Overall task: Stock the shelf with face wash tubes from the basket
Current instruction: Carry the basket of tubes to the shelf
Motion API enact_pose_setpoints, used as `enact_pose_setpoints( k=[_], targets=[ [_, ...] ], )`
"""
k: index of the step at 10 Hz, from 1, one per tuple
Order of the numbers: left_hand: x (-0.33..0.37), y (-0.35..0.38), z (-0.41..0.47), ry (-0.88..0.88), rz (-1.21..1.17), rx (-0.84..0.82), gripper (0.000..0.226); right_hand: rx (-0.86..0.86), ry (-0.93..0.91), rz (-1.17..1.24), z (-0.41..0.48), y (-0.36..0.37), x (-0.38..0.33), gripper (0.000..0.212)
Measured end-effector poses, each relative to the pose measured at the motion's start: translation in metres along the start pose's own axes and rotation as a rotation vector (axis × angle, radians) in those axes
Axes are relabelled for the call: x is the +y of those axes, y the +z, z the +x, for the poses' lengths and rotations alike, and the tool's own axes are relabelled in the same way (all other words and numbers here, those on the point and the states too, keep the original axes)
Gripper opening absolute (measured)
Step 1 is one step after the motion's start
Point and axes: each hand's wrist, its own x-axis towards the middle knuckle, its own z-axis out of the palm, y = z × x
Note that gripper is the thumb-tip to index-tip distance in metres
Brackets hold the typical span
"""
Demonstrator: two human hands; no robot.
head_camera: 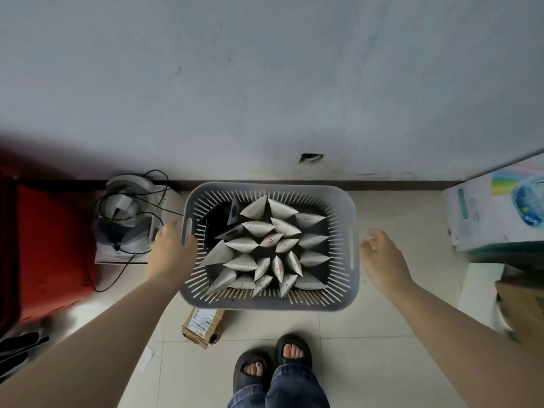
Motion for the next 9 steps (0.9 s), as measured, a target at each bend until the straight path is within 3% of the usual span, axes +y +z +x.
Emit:
enact_pose_setpoints(
  k=[3,6,9],
  targets=[
    [-0.026,0.042,0.044,-0.129,0.067,-0.032,0.034,-0.011,0.028,0.137,0.031,0.035,0.009,0.035],
    [-0.043,0.050,0.063,-0.094,0.170,-0.059,0.029,0.015,0.169,0.225,0.047,0.050,0.015,0.024],
    [-0.047,0.050,0.067,-0.138,0.037,-0.034,0.027,-0.005,0.229,0.195,0.050,0.051,0.016,0.019]
  ],
)
